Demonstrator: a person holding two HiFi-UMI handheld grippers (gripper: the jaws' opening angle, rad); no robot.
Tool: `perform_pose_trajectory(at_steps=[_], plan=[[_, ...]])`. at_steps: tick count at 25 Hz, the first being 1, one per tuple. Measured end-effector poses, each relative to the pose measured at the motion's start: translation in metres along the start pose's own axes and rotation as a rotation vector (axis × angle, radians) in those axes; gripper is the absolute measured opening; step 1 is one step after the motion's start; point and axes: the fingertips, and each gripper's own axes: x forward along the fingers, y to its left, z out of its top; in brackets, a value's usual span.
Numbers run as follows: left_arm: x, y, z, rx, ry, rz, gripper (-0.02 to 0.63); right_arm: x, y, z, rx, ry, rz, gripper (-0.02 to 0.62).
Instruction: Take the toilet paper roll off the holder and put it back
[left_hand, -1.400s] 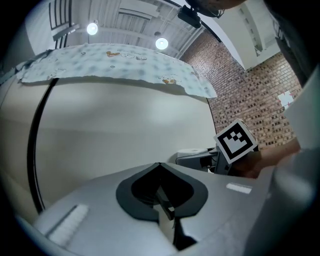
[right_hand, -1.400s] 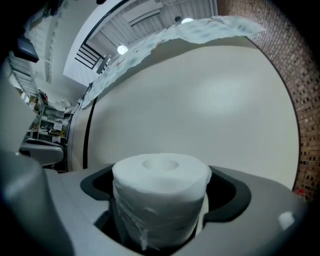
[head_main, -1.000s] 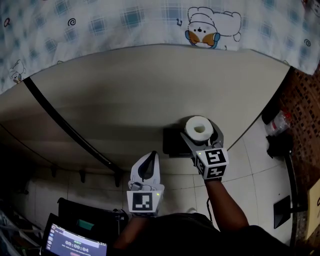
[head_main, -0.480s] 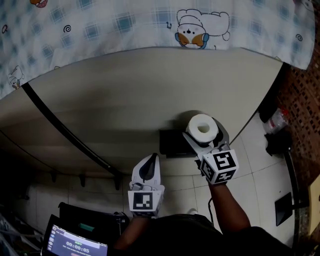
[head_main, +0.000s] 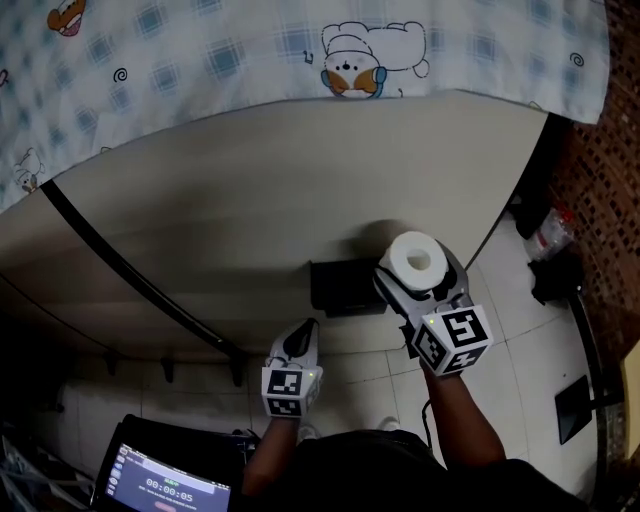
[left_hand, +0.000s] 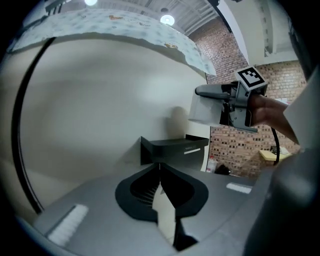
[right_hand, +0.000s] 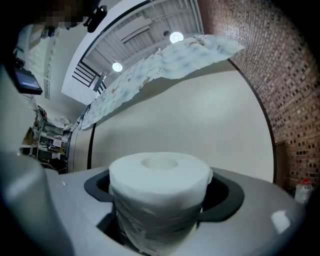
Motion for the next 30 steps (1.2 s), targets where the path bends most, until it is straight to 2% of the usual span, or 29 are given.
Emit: perform_pose_trajectory(at_steps=[1, 4, 6, 11, 15, 21, 25, 30], plan=[[0.005, -0.003, -0.006, -0.005, 0.024, -0.029, 0.025, -0.002, 0.000, 0.001, -0.002, -0.003, -0.001, 0.466], [0.020, -0.008, -0.021, -0.011, 0.099, -0.093, 0.236, -0.007, -0.004, -0.001, -0.001, 0.002, -0.008, 0.466], [0.027, -0.009, -0.023, 0.009, 0.118, -0.118, 0.253, -0.011, -0.007, -0.003, 0.003, 0.009, -0.014, 0.466], [0.039, -0.016, -0.021, 0.011, 0.107, -0.168, 0.251, -0.018, -0.014, -0.005, 0.002, 0.015, -0.029, 0.466], [0.039, -0.020, -0.009, -0.026, 0.077, -0.187, 0.221, -0.022, -0.019, -0.006, 0.003, 0.017, -0.037, 0.466], [0.034, -0.023, -0.010, -0.022, 0.080, -0.192, 0.071, -0.022, -0.021, -0.008, 0.010, 0.018, -0.042, 0.466], [0.031, -0.025, -0.011, -0.033, 0.085, -0.223, 0.060, -0.022, -0.023, -0.011, 0.018, 0.022, -0.045, 0.466], [0.023, -0.030, -0.007, -0.094, 0.109, -0.276, 0.055, -0.024, -0.027, -0.011, 0.032, 0.009, -0.051, 0.466]])
